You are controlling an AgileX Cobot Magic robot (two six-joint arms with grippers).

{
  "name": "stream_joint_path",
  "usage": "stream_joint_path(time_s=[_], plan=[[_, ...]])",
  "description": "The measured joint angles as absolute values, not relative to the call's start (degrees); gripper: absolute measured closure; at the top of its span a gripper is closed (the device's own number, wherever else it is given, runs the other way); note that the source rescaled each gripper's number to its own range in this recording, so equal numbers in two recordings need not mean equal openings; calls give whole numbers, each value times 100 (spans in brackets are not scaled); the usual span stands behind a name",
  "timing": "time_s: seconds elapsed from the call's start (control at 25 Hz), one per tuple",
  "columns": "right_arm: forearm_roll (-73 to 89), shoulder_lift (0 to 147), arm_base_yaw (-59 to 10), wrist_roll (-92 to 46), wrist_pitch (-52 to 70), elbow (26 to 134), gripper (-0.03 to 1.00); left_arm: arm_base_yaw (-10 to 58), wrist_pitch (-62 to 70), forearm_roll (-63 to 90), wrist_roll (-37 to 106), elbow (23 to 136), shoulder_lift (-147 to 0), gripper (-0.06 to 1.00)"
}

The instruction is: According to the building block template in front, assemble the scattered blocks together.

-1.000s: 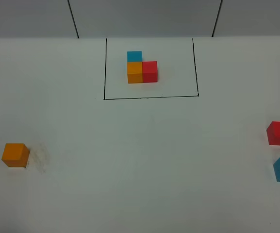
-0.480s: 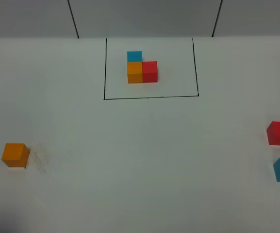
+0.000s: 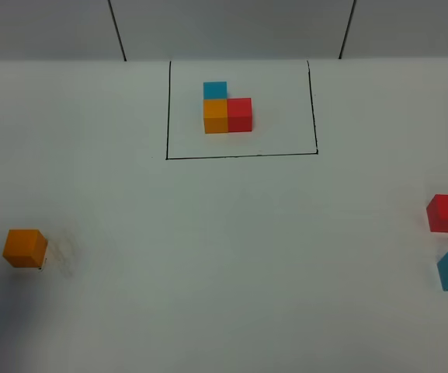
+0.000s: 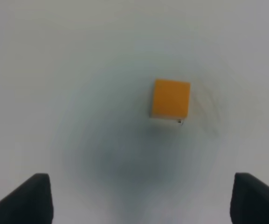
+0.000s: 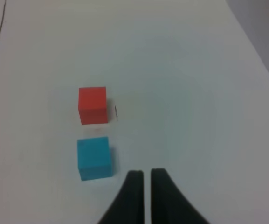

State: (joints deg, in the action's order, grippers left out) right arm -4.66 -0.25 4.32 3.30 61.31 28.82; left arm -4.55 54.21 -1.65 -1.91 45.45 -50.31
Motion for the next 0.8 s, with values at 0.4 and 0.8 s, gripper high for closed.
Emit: stream_joint_path(time_s=[0.4, 0.8], plan=[[-466, -25, 432, 330, 6131, 2882, 97, -455, 4487, -153, -191, 4486, -6850, 0], [-466, -25, 432, 330, 6131, 2882, 97, 81, 3582, 110, -191, 4303, -8201, 0]])
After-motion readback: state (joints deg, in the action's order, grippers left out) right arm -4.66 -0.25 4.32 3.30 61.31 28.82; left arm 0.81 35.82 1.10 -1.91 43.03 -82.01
